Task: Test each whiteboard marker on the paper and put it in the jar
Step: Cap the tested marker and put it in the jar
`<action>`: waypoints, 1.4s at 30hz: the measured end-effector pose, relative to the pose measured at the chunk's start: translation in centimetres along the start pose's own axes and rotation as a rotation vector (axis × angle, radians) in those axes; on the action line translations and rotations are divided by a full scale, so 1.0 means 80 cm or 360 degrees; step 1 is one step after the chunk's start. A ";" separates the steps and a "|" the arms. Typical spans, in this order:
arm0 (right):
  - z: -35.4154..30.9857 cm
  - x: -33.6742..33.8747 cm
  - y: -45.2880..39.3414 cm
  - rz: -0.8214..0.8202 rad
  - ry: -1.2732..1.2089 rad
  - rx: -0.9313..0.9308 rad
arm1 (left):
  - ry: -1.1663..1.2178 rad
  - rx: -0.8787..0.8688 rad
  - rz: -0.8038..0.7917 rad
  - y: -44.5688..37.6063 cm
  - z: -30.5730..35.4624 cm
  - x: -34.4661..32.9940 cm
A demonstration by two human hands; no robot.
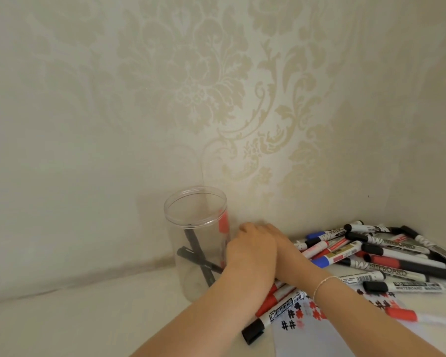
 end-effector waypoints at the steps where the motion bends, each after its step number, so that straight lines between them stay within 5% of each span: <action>1: -0.001 0.000 0.000 0.0002 0.0008 0.0053 | 0.0078 0.0004 -0.0108 0.000 -0.003 -0.002; 7: 0.015 0.010 0.001 0.0151 0.0066 0.0016 | 0.0105 0.0095 0.0107 0.023 -0.004 0.042; 12: 0.019 0.064 0.014 0.0327 -0.0354 -0.0229 | 0.0152 0.0130 0.0238 0.041 -0.015 0.067; 18: 0.030 0.094 0.026 0.0262 -0.1354 -0.0615 | 0.0488 0.0059 0.0122 0.056 -0.012 0.046; 21: 0.032 0.073 0.039 0.0306 -0.2265 -0.0769 | 0.0734 0.0095 0.0150 0.052 -0.022 0.043; 26: 0.021 0.063 0.053 0.0456 -0.3227 -0.0781 | 0.0932 0.0044 0.0157 0.048 -0.024 0.033; 30: -0.014 0.060 0.048 0.0037 -0.2814 -0.0702 | 0.1144 -0.0050 0.0033 0.045 -0.014 0.022; 34: -0.008 0.070 0.046 0.0097 -0.2041 -0.0740 | 0.1374 -0.0143 -0.0118 0.036 -0.011 0.006; 42: -0.003 0.075 0.061 -0.0028 -0.2073 -0.0731 | 0.1614 -0.0300 -0.0073 0.039 -0.009 -0.008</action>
Point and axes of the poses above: each hand's wrist, its own y-axis away from the middle knuckle, its own x-axis out of the back of the hand, z = x × y, the point moved 8 cm from there along -y, towards the middle knuckle, and after that the axes turned 6 degrees about y, right-handed, at the moved point
